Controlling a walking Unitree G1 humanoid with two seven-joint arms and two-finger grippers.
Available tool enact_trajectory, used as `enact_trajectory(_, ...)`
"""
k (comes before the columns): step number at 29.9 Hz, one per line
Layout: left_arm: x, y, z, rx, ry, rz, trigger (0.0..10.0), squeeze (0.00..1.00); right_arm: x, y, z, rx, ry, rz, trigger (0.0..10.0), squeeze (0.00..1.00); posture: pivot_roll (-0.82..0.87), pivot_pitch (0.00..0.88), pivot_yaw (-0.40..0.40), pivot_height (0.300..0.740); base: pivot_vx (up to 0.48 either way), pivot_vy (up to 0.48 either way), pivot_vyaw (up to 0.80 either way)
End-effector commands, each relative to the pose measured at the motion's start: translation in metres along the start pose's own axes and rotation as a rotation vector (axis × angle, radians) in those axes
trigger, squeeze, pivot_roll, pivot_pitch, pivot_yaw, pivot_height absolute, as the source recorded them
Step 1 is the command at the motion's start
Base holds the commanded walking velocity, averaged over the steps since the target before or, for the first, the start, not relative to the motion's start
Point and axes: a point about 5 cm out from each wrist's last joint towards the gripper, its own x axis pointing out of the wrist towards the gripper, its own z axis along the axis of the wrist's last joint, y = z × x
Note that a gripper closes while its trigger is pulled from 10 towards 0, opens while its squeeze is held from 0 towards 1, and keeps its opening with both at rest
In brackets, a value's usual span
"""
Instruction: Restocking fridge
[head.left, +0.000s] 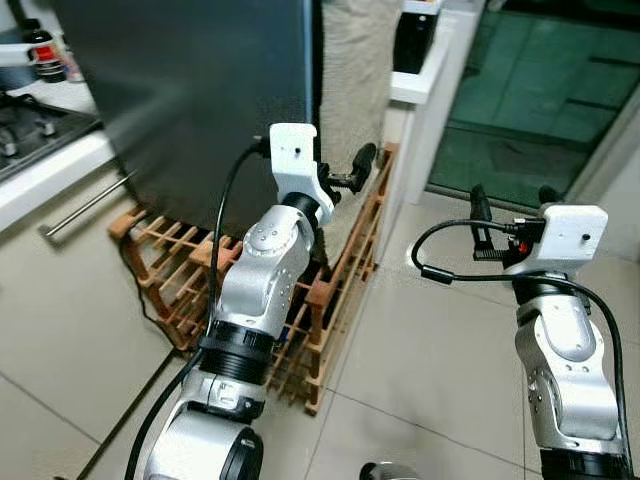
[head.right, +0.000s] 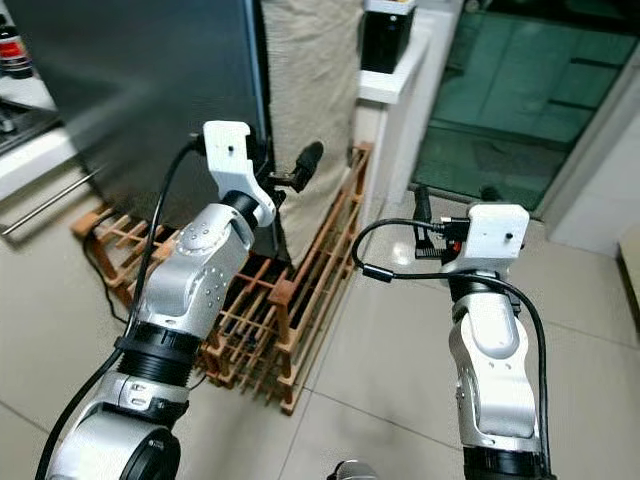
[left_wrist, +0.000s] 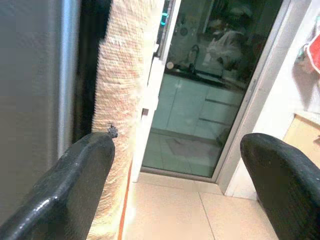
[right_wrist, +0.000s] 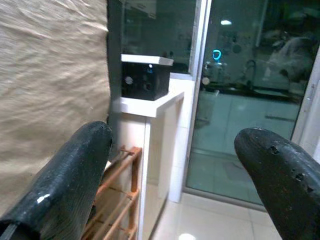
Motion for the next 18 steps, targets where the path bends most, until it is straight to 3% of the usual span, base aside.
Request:
enact_trajectory(1,0.006,0.0,0.007,0.014,-0.028,0.024,10.0,0.0,0.001,0.001,0.004,0.007,-0.007,0.011,10.0,0.0,-0.19,0.0,0.03,0.74,0.0,0.0,0.0)
enact_trajectory(9,0.016,0.012,0.01,-0.006,-0.041,0.153,10.0,0.0,-0.004,0.002,0.004,-0.004,0.007,0.02,10.0,0.0,-0.21,0.01,0.03,0.74,0.0,0.0,0.0)
enact_trajectory(18,0.016,0.016,0.012,-0.03,-0.057,0.179,10.0,0.0,-0.007,0.001,0.002,-0.009,0.026,0.022,10.0,0.0,-0.21,0.015,0.026,0.74,0.0,0.0,0.0)
